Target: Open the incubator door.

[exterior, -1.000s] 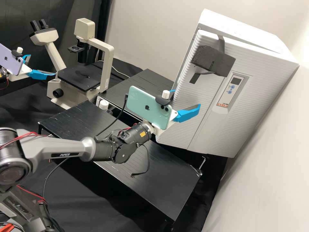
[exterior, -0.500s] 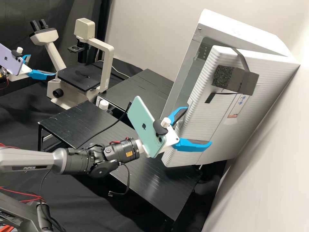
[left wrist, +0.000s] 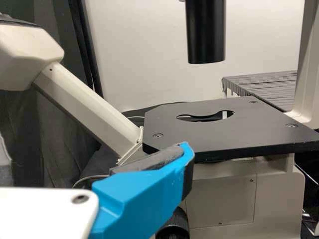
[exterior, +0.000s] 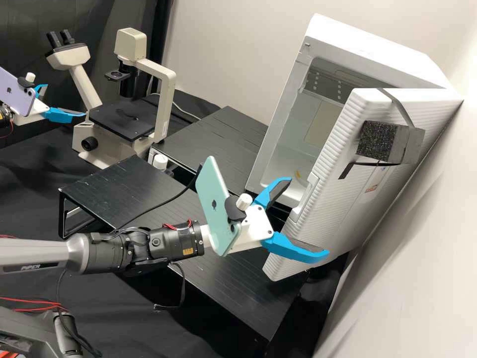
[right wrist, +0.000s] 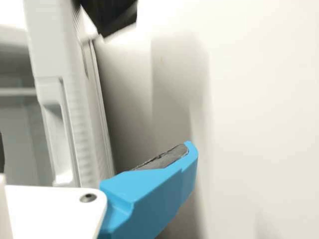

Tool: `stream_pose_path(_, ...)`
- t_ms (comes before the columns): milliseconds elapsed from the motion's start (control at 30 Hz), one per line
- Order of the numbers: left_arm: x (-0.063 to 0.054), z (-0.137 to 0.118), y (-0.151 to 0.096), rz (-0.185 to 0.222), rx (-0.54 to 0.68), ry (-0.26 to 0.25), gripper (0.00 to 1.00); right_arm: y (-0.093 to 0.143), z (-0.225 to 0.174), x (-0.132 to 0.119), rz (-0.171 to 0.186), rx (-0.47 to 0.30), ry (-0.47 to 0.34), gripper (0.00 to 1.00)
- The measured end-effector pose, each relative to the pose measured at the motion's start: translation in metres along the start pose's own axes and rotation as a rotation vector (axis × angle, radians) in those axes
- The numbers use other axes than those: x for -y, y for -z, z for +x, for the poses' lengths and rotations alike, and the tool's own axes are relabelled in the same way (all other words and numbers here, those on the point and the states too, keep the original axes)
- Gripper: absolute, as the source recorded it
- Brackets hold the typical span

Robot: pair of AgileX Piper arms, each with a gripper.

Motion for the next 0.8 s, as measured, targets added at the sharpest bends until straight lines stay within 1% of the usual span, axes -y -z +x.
stream_pose_path(67, 0.000, 0.000, 0.000, 0.000, 0.000, 0.000, 1.00, 0.008, -0.008, -0.001, -0.005, -0.056, -0.020, 1.00)
stream_pose_path(100, 0.000, 0.000, 0.000, 0.000, 0.000, 0.000, 1.00, 0.011, -0.011, -0.002, -0.020, -0.080, -0.034, 1.00)
stream_pose_path(133, 0.000, 0.000, 0.000, 0.000, 0.000, 0.000, 1.00, 0.015, -0.016, -0.002, -0.024, -0.111, -0.049, 1.00)
stream_pose_path(200, 0.000, 0.000, 0.000, 0.000, 0.000, 0.000, 1.00, 0.024, -0.025, -0.001, -0.013, -0.172, -0.070, 1.00)
stream_pose_path(267, 0.000, 0.000, 0.000, 0.000, 0.000, 0.000, 1.00, 0.029, -0.033, -0.001, 0.013, -0.235, -0.081, 1.00)
stream_pose_path(300, 0.000, 0.000, 0.000, 0.000, 0.000, 0.000, 1.00, 0.032, -0.037, 0.000, 0.031, -0.275, -0.080, 1.00)
stream_pose_path(333, 0.000, 0.000, 0.000, 0.000, 0.000, 0.000, 1.00, 0.033, -0.040, 0.001, 0.064, -0.310, -0.068, 1.00)
stream_pose_path(367, 0.000, 0.000, 0.000, 0.000, 0.000, 0.000, 1.00, 0.037, -0.043, 0.004, 0.099, -0.379, -0.040, 1.00)
stream_pose_path(400, 0.000, 0.000, 0.000, 0.000, 0.000, 0.000, 1.00, 0.038, -0.046, 0.006, 0.126, -0.426, -0.025, 1.00)
stream_pose_path(433, 0.000, 0.000, 0.000, 0.000, 0.000, 0.000, 1.00, 0.040, -0.048, 0.009, 0.163, -0.465, -0.001, 1.00)
stream_pose_path(467, 0.000, 0.000, 0.000, 0.000, 0.000, 0.000, 1.00, 0.042, -0.050, 0.013, 0.187, -0.523, 0.031, 1.00)
stream_pose_path(500, 0.000, 0.000, 0.000, 0.000, 0.000, 0.000, 1.00, 0.042, -0.052, 0.016, 0.227, -0.557, 0.061, 1.00)
stream_pose_path(567, 0.000, 0.000, 0.000, 0.000, 0.000, 0.000, 1.00, 0.043, -0.055, 0.022, 0.257, -0.620, 0.101, 1.00)
stream_pose_path(633, 0.000, 0.000, 0.000, 0.000, 0.000, 0.000, 1.00, 0.043, -0.056, 0.029, 0.288, -0.656, 0.143, 1.00)
stream_pose_path(733, 0.000, 0.000, 0.000, 0.000, 0.000, 0.000, 1.00, 0.041, -0.057, 0.040, 0.321, -0.668, 0.205, 1.00)
stream_pose_path(800, 0.000, 0.000, 0.000, 0.000, 0.000, 0.000, 1.00, 0.041, -0.056, 0.046, 0.332, -0.663, 0.239, 1.00)
